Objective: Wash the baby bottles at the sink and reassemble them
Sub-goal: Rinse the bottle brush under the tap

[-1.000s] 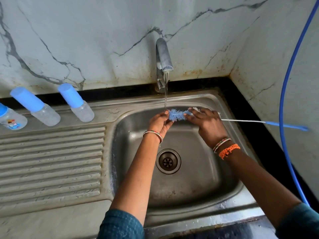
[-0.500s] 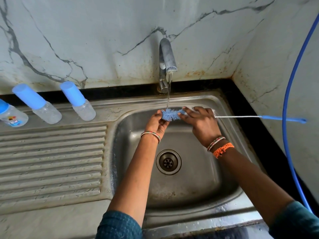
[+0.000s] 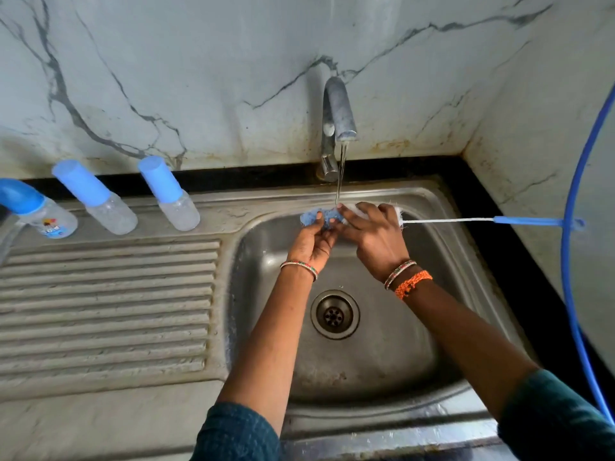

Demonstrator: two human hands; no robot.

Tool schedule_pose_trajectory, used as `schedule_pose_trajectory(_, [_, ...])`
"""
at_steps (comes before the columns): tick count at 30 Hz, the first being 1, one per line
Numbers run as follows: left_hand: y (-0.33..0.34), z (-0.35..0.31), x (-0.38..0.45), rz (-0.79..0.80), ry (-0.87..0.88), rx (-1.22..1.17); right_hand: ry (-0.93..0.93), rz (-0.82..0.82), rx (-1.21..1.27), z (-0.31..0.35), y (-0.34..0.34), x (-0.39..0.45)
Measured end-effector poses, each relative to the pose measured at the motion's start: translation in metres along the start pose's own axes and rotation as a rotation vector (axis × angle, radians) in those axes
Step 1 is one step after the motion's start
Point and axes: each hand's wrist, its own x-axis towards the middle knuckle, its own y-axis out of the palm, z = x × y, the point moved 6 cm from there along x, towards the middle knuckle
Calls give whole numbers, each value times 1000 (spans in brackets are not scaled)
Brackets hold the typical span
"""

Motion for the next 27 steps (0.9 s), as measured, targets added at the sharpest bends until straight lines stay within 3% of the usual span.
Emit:
schedule_pose_trajectory(10, [19, 23, 5, -14, 60, 19, 14, -9, -17, -26, -2, -20])
schedule_pose_trajectory(17, [-2, -13, -2, -90, 145, -67, -33, 34, 76, 5, 6, 13])
schedule_pose_trajectory(27, [21, 14, -2, 51, -31, 66, -11, 142, 80, -13, 9, 15])
